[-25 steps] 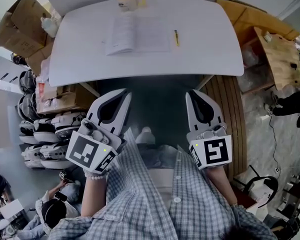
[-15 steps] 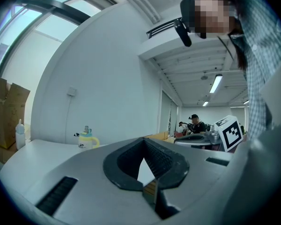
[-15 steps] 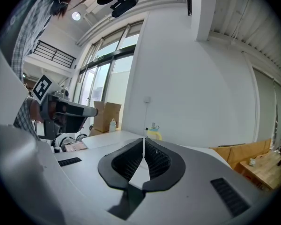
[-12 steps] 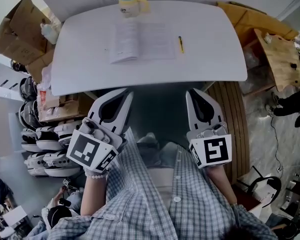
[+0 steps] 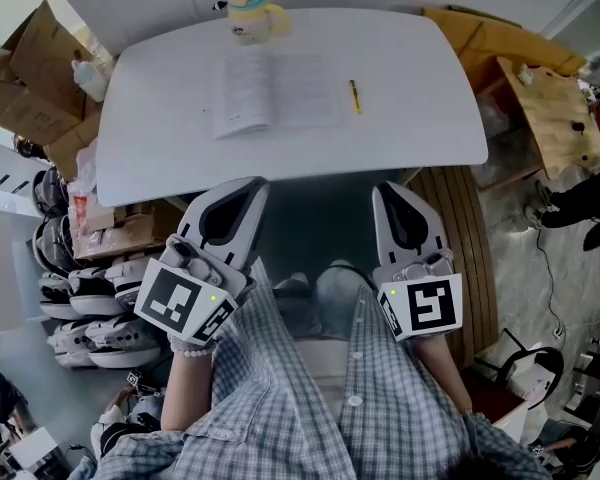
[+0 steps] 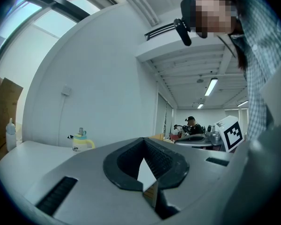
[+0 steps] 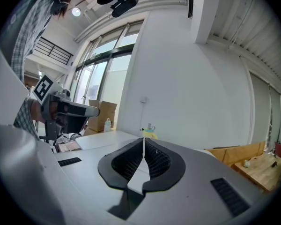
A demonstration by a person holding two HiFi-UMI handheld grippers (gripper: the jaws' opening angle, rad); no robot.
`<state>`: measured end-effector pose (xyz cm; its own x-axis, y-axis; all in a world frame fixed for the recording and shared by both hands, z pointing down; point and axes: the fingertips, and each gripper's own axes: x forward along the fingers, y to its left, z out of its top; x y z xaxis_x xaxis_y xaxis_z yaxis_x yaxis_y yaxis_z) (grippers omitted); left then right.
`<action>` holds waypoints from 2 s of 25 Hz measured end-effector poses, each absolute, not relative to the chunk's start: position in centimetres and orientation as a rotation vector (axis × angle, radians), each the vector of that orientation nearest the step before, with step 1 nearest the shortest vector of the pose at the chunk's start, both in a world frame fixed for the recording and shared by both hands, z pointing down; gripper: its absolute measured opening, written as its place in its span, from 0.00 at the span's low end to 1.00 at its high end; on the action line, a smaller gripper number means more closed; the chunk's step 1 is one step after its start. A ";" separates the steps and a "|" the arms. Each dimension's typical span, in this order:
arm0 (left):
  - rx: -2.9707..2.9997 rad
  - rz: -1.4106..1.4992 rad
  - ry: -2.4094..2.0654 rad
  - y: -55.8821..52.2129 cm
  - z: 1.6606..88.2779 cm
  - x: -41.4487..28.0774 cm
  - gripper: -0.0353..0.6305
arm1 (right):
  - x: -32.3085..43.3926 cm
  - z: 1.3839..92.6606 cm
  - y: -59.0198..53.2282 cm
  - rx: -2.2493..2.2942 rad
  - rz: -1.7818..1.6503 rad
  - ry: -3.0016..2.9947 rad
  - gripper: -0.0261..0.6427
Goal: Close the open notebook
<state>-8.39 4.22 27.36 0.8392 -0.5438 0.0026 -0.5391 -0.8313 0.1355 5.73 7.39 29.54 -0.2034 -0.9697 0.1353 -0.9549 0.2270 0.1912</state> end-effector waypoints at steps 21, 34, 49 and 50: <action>2.813 -0.007 -0.929 -1.2 28.6 -4.7 0.06 | 8.7 30.4 0.7 1.700 -0.067 -2.335 0.08; 2.742 -0.005 -1.117 -6.0 28.2 -1.8 0.06 | 11.6 30.2 -6.2 1.534 -0.077 -2.459 0.08; 2.645 0.009 -1.262 -8.2 28.4 1.4 0.06 | 15.2 30.3 -9.8 1.406 -0.067 -2.541 0.08; 2.637 0.010 -1.273 -8.2 28.5 1.4 0.06 | 15.4 30.4 -9.8 1.403 -0.064 -2.544 0.08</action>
<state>1.43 -8.22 28.47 0.6265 -0.7733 0.0979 -0.7746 -0.6038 0.1880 15.43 -9.81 30.41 -0.5129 -0.8386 0.1834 -0.8284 0.5396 0.1505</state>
